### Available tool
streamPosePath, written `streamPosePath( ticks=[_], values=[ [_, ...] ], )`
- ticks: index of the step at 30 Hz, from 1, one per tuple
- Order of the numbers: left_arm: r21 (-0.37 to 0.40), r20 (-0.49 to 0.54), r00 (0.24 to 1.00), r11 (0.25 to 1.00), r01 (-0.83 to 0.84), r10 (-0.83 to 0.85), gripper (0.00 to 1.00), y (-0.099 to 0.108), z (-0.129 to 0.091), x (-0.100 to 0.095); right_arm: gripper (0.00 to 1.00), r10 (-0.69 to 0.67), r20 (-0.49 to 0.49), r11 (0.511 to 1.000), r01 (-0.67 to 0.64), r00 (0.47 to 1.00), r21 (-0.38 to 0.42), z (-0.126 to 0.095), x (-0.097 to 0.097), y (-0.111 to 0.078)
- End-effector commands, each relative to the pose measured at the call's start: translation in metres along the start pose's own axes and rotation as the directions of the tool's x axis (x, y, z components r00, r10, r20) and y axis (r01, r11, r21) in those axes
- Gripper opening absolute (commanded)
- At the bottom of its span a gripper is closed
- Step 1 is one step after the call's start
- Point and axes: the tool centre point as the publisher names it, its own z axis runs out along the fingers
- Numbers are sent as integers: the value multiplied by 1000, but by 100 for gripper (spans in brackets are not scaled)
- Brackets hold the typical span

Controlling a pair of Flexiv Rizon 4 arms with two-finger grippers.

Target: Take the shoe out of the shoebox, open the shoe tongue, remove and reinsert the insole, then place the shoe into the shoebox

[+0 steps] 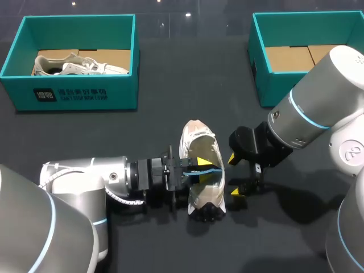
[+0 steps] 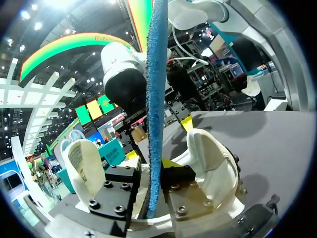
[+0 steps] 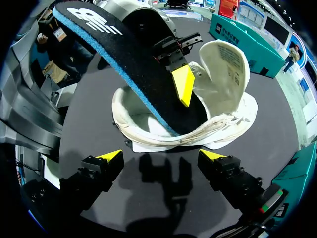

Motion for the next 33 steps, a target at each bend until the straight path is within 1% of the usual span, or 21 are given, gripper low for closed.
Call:
streamPosePath(
  ticks=[1, 6, 15, 25, 28, 29, 32, 33],
  values=[
    [1, 2, 1000, 1000, -5, 5, 25, -4, -3, 2, 100, 0, 3, 1000, 0, 1000, 1, 1, 1, 0],
    [6, 2, 1000, 1000, -15, 15, 27, -10, -4, 1, 100, 0, 3, 1000, 0, 1000, 1, 1, 1, 0],
    [-22, 13, 998, 997, -68, 68, 27, -25, -8, -4, 100, 0, 3, 1000, 0, 1000, 1, 1, 1, 0],
    [-28, 5, 991, 991, -134, 135, 31, -30, -6, 0, 100, 0, 3, 1000, 0, 1000, 1, 1, 1, 0],
    [-18, 7, 991, 990, -137, 137, 30, -31, -7, 2, 100, 0, 3, 1000, 0, 1000, 1, 1, 1, 0],
    [-20, 10, 990, 990, -143, 143, 27, -31, -7, 2, 100, 0, 3, 1000, 0, 1000, 1, 1, 1, 0],
    [-22, 10, 988, 988, -151, 151, 23, -30, -8, 3, 100, 0, 3, 1000, 0, 1000, 1, 1, 1, 0],
    [-20, 10, 988, 988, -154, 154, 20, -30, -8, 3, 100, 0, 3, 1000, 0, 1000, 1, 1, 1, 0]
  ],
)
